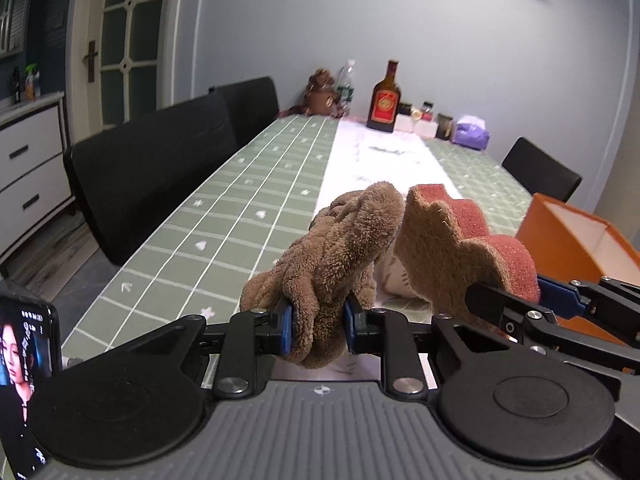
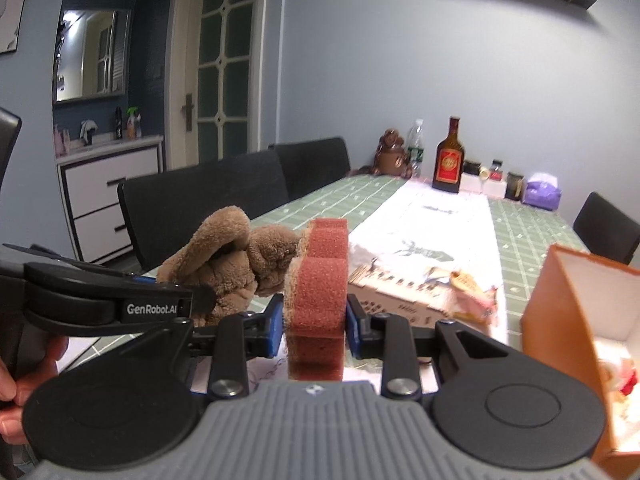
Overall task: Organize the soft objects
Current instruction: 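Lift the plush and sponge with both grippers and lower them into the box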
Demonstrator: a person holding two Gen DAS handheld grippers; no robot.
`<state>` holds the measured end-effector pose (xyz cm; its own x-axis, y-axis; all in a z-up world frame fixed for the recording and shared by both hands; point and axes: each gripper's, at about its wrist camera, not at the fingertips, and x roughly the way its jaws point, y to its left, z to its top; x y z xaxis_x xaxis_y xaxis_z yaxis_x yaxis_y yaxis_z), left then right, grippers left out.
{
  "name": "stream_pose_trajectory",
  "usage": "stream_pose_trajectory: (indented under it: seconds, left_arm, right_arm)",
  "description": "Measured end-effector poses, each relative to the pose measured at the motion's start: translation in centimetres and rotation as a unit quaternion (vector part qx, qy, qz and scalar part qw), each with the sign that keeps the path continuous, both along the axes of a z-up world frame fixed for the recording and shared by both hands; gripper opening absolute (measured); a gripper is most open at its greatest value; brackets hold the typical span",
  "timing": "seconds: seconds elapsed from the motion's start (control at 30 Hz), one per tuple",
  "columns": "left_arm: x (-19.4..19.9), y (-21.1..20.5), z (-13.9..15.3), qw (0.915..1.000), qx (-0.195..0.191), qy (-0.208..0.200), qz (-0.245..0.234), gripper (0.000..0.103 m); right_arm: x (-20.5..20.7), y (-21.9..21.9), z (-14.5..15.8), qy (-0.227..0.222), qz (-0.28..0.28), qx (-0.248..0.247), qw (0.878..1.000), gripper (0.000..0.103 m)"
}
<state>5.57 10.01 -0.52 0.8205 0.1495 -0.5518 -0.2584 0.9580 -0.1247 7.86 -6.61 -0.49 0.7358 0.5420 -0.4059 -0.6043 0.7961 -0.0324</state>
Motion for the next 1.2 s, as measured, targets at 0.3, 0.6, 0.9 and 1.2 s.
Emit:
stream_pose_trajectory:
  seconds: [0.3,0.6,0.9,1.2]
  left_arm:
    - [0.8,-4.1,3.5,0.9986,0.001,-0.028,-0.045,0.027]
    - [3.8,-9.8,6.0,0.9949,0.011,-0.031,-0.096,0.027]
    - [8.5,-17.1,8.0,0.9778,0.083,-0.001,-0.192,0.027]
    - [14.5,-25.1,7.1,0.9429,0.167,0.061,-0.282,0.026]
  right_arm:
    - [-0.3,-4.2,2.1,-0.022,-0.032,0.011,0.999,0.03]
    - [1.2,-9.2,5.2,-0.04,-0.071,-0.012,0.997,0.03]
    - [4.2,-15.5,7.9,-0.028,-0.12,-0.033,0.992,0.03]
    - [8.2,-20.7,7.7,0.019,-0.166,-0.086,0.982,0.03]
